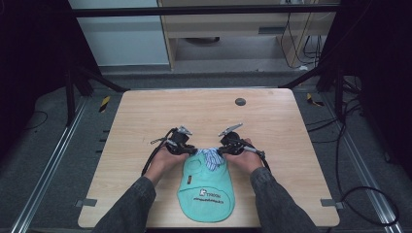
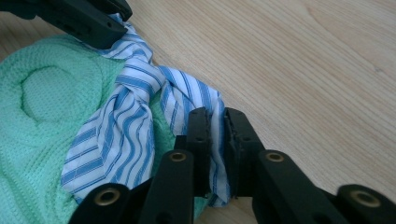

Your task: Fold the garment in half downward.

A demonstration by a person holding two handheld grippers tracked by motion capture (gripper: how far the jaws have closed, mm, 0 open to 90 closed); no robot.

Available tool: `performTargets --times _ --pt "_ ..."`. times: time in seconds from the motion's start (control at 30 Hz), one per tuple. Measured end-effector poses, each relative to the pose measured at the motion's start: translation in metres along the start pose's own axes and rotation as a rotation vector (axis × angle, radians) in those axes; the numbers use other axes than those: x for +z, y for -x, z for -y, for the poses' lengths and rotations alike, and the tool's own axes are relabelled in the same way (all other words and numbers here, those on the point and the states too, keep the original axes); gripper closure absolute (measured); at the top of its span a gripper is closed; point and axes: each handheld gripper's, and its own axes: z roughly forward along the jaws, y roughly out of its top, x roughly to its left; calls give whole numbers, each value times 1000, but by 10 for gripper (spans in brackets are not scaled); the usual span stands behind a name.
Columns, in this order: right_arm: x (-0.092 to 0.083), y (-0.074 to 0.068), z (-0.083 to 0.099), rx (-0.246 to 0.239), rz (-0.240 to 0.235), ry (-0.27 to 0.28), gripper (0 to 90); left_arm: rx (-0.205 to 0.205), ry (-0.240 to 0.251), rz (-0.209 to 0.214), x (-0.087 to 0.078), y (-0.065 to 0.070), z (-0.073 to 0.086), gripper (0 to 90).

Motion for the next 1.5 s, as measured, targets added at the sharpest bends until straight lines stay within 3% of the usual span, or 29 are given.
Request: performTargets --times 0.13,0.5,0.83,1.23,1.5 --pt "-6 0 -3 -29 10 17 841 27 9 -20 -5 3 -2 838" --pt "-34 -3 -9 -69 -7 59 843 82 39 -18 -25 10 -16 855" --pt "-55 -8 -15 -131 4 75 845 100 73 -13 -43 14 -25 856" --pt "-64 -9 -25 -185 12 51 843 152 41 -29 -53 18 -35 856" --pt "-67 -11 -33 -208 20 54 843 156 49 -42 -59 17 -39 856"
